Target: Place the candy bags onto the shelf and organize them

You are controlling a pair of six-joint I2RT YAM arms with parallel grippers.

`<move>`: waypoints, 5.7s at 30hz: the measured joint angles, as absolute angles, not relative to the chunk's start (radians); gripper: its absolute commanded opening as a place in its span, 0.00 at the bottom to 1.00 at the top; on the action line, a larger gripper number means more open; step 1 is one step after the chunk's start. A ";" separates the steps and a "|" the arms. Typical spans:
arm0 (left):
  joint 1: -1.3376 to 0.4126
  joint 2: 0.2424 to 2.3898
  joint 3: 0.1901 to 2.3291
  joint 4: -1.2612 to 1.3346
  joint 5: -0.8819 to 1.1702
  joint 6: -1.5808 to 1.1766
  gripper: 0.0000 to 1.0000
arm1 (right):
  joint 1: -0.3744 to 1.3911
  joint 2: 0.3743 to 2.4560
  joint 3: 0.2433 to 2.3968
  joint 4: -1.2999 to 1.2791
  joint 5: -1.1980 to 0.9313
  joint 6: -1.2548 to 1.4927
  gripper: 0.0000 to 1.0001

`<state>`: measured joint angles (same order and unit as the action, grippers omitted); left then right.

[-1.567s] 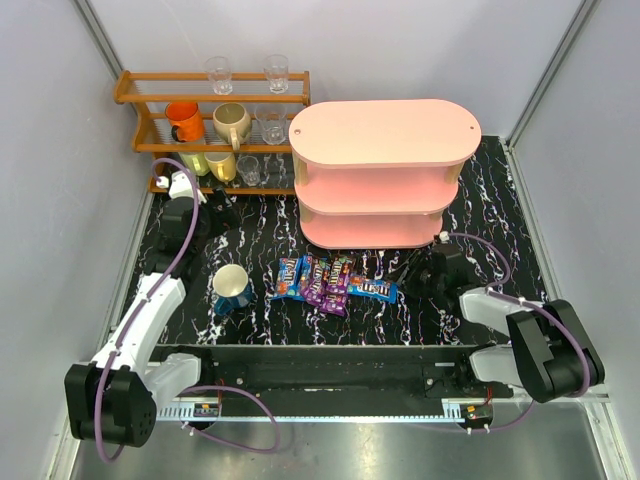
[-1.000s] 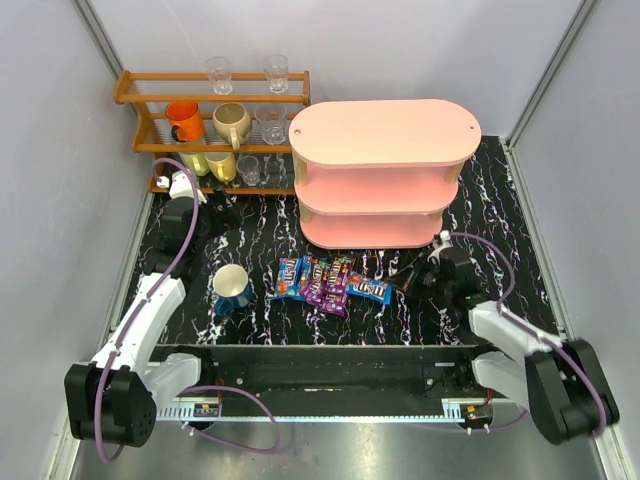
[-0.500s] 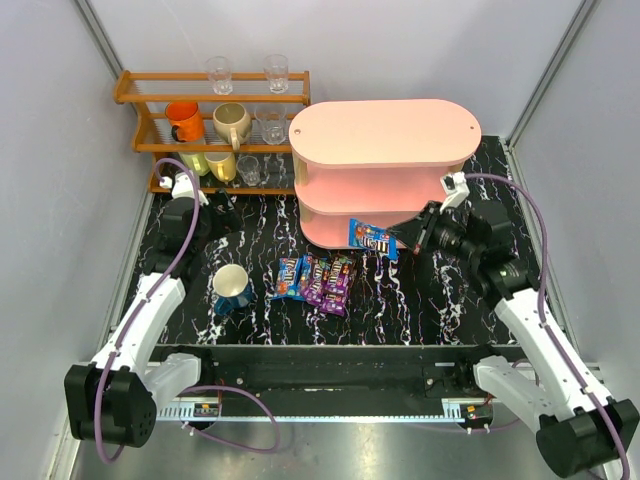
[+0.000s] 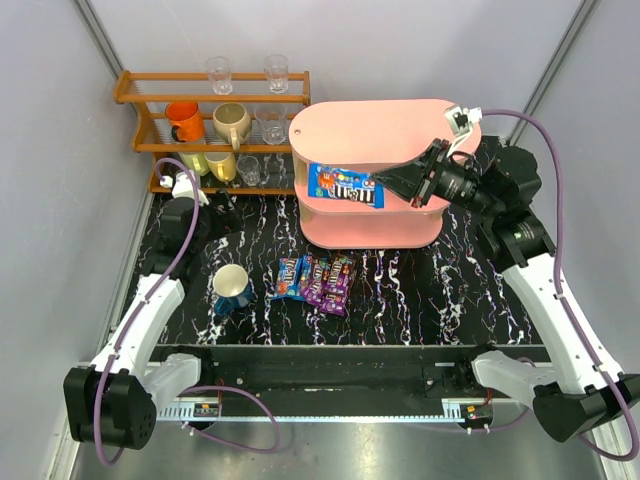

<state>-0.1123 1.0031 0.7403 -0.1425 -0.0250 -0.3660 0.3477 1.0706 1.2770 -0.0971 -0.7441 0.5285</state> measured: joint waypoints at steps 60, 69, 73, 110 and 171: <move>-0.112 0.995 0.740 -0.165 0.012 -0.371 0.99 | 0.905 1.459 1.275 0.373 1.087 0.596 0.28; -0.112 0.995 0.740 -0.165 0.013 -0.374 0.99 | 0.905 1.433 1.249 0.446 1.054 0.536 0.68; -0.112 0.995 0.740 -0.165 0.013 -0.374 0.99 | 0.906 1.357 1.181 0.485 1.045 0.464 0.74; -0.112 0.983 0.740 -0.173 0.013 -0.374 0.99 | 1.020 1.407 0.468 0.229 0.429 1.137 0.63; -0.112 0.978 0.740 -0.172 0.020 -0.375 0.99 | 0.975 0.992 0.640 0.295 0.292 0.273 0.00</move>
<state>-0.1123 0.9779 0.7403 -0.1722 0.0200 -0.3748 0.9749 0.9924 0.6399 0.2955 0.2916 0.2729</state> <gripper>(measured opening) 0.987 0.017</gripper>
